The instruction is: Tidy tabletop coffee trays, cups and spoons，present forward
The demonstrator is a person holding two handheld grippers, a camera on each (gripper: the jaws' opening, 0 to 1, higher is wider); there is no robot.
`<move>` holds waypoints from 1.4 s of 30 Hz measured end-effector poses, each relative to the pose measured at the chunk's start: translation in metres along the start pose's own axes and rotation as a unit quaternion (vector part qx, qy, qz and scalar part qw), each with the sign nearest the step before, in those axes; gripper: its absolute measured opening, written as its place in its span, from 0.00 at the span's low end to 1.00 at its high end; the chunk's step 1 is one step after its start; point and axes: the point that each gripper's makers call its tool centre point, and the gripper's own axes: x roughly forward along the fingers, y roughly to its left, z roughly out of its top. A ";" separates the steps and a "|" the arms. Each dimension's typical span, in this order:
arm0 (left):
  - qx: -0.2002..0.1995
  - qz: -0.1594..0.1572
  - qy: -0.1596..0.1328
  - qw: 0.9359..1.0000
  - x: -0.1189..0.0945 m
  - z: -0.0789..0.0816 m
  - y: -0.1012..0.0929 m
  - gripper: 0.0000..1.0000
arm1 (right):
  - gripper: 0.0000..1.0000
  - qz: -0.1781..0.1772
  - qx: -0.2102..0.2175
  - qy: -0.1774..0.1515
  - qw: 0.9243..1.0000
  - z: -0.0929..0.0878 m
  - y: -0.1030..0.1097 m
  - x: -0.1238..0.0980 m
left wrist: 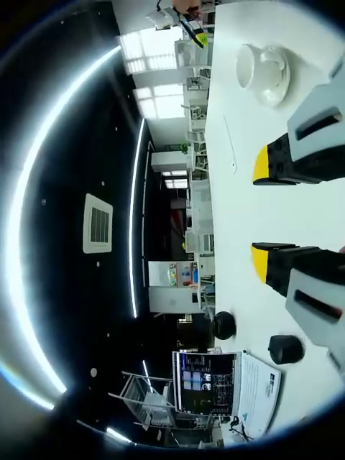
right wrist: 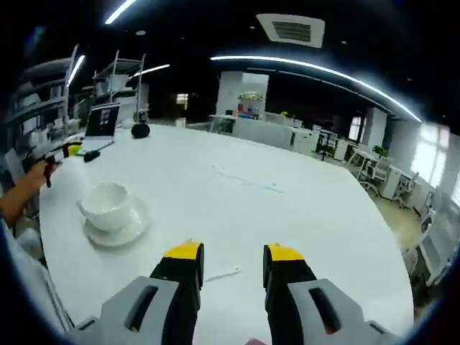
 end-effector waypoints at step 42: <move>0.010 -0.003 0.018 1.000 -0.025 -0.012 -0.010 0.34 | 0.31 0.313 -0.571 0.210 0.729 -0.068 0.024 0.061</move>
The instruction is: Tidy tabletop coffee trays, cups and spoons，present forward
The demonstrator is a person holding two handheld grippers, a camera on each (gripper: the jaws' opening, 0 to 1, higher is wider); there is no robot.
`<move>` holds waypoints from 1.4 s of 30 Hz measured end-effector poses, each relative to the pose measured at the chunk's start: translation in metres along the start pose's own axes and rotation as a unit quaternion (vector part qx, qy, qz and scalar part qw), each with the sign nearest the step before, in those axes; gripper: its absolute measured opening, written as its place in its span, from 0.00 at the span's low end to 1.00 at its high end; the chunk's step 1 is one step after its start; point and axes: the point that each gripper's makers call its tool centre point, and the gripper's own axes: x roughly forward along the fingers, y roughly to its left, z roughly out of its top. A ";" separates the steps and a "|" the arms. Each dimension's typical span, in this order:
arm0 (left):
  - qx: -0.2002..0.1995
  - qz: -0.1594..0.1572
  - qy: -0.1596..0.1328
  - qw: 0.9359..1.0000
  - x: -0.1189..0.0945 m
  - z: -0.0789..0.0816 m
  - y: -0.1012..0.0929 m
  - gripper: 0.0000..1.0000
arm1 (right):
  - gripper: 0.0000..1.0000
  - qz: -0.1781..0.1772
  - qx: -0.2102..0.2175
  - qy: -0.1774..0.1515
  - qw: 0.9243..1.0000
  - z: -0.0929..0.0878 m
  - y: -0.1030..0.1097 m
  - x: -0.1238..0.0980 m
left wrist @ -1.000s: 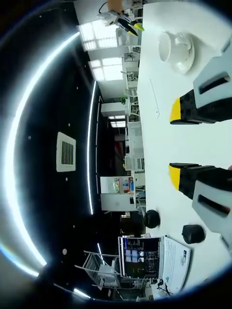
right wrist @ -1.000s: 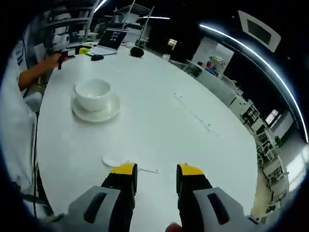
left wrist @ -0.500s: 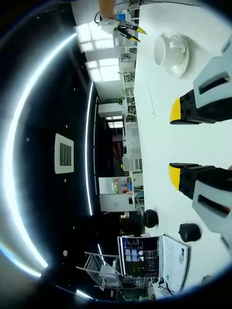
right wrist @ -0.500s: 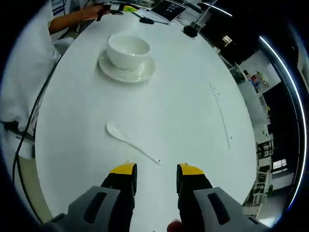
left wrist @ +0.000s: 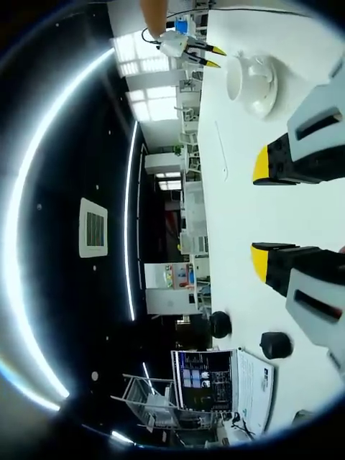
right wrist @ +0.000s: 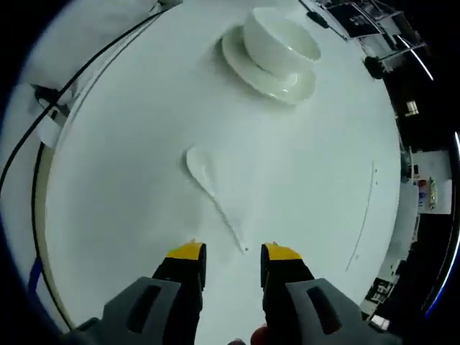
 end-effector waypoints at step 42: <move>-0.011 -0.006 0.006 1.000 -0.011 -0.010 -0.020 0.34 | 0.06 0.079 -0.077 0.012 0.994 0.017 0.013 0.025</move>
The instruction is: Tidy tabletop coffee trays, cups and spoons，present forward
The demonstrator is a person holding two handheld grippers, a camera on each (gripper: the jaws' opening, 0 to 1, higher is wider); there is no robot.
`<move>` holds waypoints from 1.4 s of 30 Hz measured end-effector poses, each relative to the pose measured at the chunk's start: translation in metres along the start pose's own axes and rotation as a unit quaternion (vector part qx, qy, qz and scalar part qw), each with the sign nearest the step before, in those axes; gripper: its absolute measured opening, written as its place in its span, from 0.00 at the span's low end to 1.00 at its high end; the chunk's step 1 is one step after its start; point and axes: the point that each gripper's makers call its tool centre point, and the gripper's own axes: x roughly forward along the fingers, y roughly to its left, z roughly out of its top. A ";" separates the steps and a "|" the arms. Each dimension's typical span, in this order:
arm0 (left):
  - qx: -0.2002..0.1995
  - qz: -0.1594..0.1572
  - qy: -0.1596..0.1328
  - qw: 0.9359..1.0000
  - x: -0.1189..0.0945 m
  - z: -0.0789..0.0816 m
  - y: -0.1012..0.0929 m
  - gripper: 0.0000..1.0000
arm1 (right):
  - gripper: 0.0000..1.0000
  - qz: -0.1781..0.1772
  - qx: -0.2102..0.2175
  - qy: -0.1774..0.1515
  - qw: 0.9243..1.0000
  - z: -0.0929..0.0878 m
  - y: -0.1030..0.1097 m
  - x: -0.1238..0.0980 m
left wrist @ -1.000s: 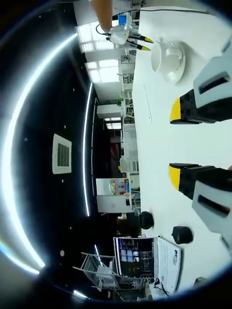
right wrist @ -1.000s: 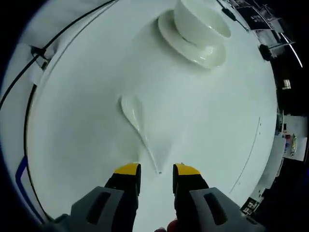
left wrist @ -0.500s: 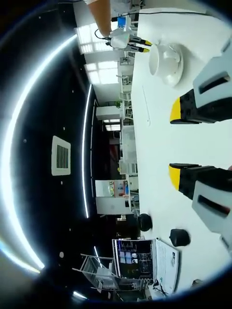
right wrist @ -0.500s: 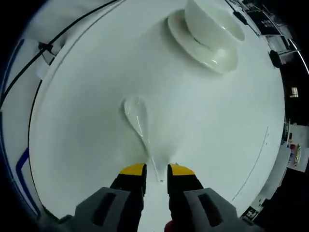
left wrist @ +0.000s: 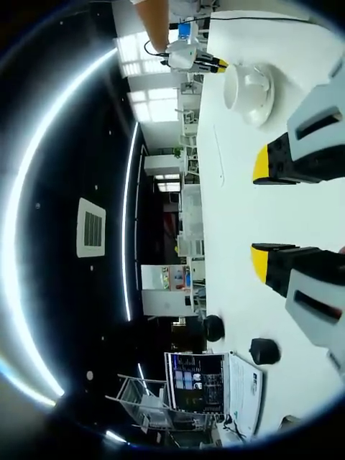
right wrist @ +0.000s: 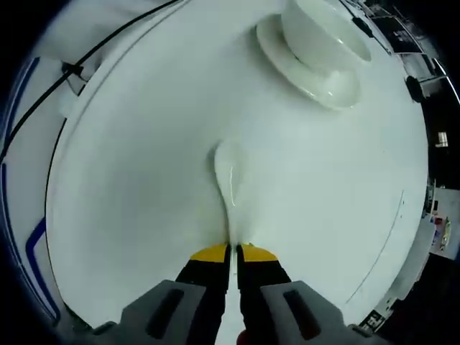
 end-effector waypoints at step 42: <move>0.025 -0.059 -0.002 0.998 -0.006 0.013 -0.013 0.34 | 0.03 -0.124 0.040 0.037 0.991 -0.011 -0.024 -0.061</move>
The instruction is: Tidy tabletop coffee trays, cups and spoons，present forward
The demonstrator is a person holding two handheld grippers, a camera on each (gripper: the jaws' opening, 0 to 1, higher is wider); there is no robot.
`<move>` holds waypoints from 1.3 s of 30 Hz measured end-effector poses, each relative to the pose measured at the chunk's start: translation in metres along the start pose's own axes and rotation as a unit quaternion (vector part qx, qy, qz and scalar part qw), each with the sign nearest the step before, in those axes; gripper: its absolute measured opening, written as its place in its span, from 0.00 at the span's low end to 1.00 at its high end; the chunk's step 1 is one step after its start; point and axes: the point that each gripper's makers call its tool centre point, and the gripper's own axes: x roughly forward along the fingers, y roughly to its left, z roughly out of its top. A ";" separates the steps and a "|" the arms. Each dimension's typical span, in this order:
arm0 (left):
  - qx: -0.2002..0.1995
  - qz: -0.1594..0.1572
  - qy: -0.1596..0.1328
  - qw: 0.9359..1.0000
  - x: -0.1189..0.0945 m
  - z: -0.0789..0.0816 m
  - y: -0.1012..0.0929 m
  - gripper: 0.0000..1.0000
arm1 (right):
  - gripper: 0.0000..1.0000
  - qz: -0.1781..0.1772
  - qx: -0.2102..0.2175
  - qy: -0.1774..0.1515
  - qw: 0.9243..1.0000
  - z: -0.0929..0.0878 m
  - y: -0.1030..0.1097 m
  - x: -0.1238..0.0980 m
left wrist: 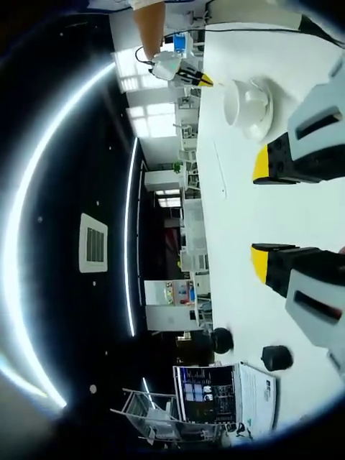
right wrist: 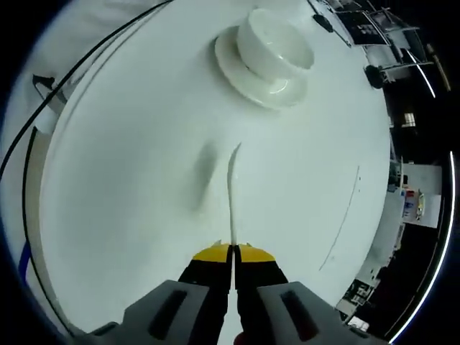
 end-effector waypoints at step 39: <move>0.027 -0.084 0.014 0.996 -0.018 0.010 -0.033 0.34 | 0.03 -0.157 -0.224 0.039 0.961 0.137 -0.099 -0.061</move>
